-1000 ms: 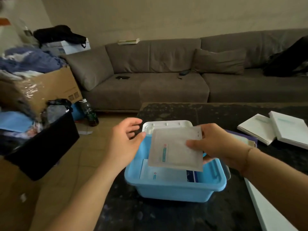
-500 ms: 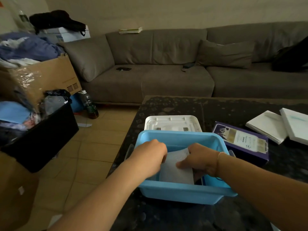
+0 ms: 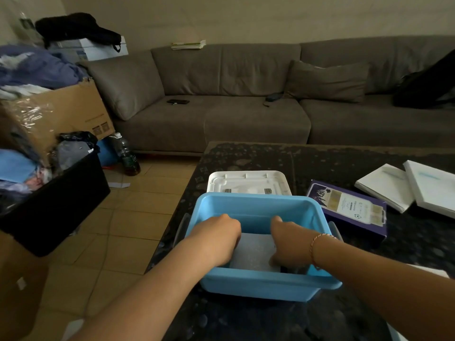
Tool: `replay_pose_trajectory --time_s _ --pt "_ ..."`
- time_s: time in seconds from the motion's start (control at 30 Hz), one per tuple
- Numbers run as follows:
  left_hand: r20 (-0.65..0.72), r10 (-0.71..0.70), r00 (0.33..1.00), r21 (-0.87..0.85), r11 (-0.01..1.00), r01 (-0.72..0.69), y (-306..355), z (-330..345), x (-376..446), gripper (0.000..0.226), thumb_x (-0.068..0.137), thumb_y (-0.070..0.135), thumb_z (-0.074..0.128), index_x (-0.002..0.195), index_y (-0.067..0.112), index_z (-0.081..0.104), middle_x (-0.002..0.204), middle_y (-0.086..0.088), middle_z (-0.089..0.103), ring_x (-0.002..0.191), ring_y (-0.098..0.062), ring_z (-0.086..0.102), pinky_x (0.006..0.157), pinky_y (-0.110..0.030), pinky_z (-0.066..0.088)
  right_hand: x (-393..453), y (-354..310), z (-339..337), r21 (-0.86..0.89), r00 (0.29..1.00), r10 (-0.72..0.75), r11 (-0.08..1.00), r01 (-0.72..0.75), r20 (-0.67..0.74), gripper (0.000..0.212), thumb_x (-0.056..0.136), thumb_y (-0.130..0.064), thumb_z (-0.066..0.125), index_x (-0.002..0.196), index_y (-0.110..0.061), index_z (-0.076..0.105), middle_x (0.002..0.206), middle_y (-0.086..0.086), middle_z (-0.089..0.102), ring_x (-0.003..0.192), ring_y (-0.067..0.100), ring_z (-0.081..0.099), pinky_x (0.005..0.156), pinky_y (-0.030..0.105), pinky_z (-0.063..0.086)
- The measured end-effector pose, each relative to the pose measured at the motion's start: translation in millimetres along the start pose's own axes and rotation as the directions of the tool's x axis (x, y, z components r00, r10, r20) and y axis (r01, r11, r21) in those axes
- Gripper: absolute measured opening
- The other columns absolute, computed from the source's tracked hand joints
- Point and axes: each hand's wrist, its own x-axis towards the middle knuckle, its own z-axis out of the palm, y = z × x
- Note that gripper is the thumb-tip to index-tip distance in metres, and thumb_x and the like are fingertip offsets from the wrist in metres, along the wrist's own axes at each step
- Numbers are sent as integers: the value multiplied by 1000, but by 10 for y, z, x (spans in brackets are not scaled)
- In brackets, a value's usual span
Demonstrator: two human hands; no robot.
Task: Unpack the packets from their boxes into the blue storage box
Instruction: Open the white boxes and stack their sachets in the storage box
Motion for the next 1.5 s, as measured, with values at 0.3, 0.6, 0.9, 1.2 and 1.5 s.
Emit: replay_pose_trajectory --time_s 0.3,0.6,0.9,1.2,1.5 --pt "37 -8 999 19 1000 8 32 19 32 22 90 11 62 111 16 65 108 -8 60 89 -25 62 69 -32 51 87 -16 54 -130 988 -106 984 120 112 30 91 -34 61 106 -8 62 109 12 67 88 22 58 83 32 51" --pt "-811 206 547 -80 887 -454 504 -63 -351 10 95 24 61 89 17 66 81 3 63 71 -12 60 62 -28 53 -420 135 -329 -41 951 -197 980 193 -237 15 94 -25 55 106 -18 60 103 2 62 97 20 62 85 30 51" --pt "-383 814 437 317 560 -765 1671 997 -481 23 97 45 40 104 34 59 107 14 59 82 -4 46 56 -19 48 -1519 1252 -206 426 778 134 886 183 -614 10 92 -25 63 83 -28 60 62 -8 68 53 3 66 48 13 45" --pt "-545 706 452 98 589 -802 2088 1349 -375 29 75 33 65 102 25 60 111 7 60 77 -11 56 51 -26 51 -2113 1931 389 627 626 385 747 220 -678 13 90 -16 67 79 -22 64 62 -3 69 46 11 63 46 16 45" --pt "-705 123 699 -578 472 -666 2494 778 -334 18 91 34 59 90 20 71 92 17 66 90 -5 65 75 -16 52 -2424 1971 1027 168 129 133 934 315 -983 10 85 -22 66 81 -14 71 70 -12 64 55 2 55 52 19 46"
